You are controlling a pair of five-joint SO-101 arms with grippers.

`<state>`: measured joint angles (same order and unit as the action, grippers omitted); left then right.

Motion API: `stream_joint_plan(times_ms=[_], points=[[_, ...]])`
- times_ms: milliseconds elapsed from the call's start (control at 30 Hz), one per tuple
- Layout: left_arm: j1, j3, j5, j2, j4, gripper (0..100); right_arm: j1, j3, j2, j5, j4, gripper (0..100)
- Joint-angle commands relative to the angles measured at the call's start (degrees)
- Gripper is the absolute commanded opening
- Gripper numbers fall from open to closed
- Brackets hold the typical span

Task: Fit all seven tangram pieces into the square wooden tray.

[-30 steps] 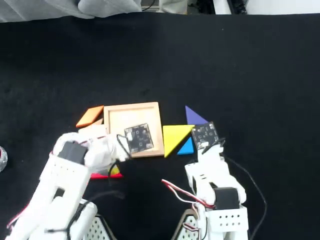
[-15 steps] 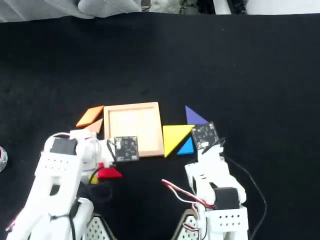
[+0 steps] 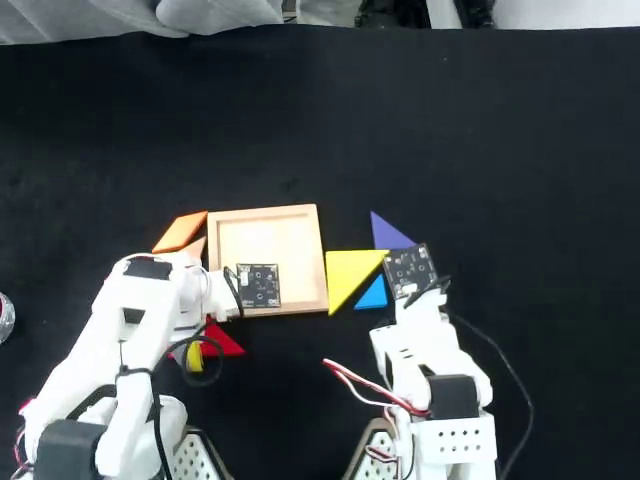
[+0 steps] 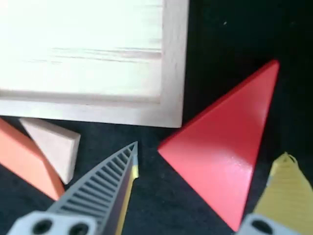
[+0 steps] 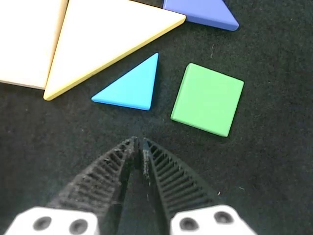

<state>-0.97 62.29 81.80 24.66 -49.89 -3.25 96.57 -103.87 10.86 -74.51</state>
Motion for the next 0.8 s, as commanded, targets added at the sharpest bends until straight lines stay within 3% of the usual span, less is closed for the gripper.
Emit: stream_joint_plan(times_ms=[0, 567, 767], points=[[-0.75, -2.42, 2.46, -0.88, 0.53, 40, 0.97, -0.04, -4.53, -0.18, -0.26, 1.2], [-1.10, -3.38, 2.02, -8.00, 4.13, 36, 0.97, -0.04, -4.53, -0.18, -0.26, 1.2], [-1.01, -3.38, 2.02, -8.00, 4.13, 19, 0.97, -0.04, -4.53, -0.18, -0.26, 1.2]])
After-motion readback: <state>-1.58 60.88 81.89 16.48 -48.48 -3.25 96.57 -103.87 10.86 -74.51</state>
